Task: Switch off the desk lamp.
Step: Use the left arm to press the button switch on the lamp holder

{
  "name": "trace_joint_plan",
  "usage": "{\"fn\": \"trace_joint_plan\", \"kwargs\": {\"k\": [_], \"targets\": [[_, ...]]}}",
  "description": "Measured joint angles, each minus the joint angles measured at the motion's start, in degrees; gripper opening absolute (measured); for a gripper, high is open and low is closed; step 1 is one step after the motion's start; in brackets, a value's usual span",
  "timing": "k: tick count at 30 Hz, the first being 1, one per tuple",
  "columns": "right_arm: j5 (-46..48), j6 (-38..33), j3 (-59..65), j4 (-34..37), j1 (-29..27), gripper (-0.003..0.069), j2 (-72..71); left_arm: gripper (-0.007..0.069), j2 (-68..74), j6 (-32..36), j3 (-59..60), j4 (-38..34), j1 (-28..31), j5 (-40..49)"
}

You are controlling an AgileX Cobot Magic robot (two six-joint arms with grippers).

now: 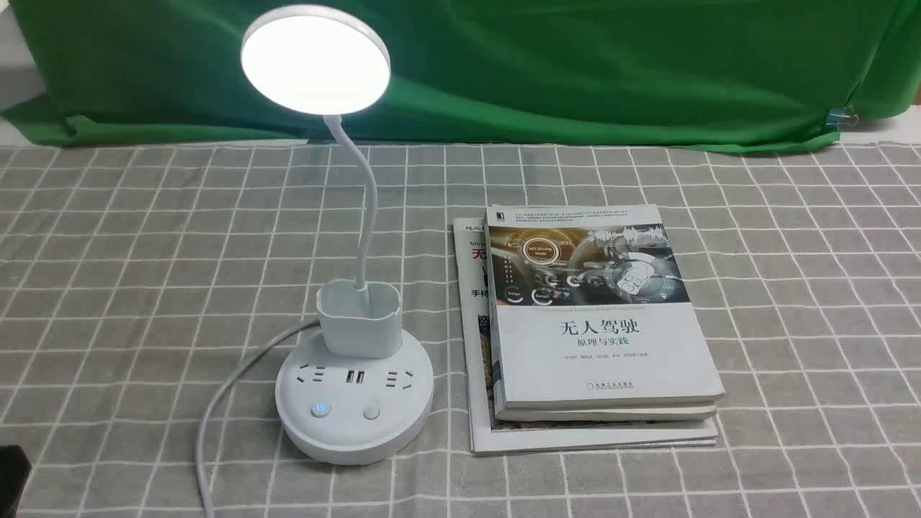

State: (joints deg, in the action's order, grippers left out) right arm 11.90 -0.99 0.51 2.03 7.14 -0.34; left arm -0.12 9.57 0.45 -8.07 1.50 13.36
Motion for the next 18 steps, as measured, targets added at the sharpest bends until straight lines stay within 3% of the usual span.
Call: {"fn": "trace_joint_plan", "kwargs": {"k": [18], "targets": [[0.00,0.00,0.00,0.00,0.00,0.0036,0.00,0.0001,0.00,0.02,0.00,-1.93,0.00,-0.92]]}}
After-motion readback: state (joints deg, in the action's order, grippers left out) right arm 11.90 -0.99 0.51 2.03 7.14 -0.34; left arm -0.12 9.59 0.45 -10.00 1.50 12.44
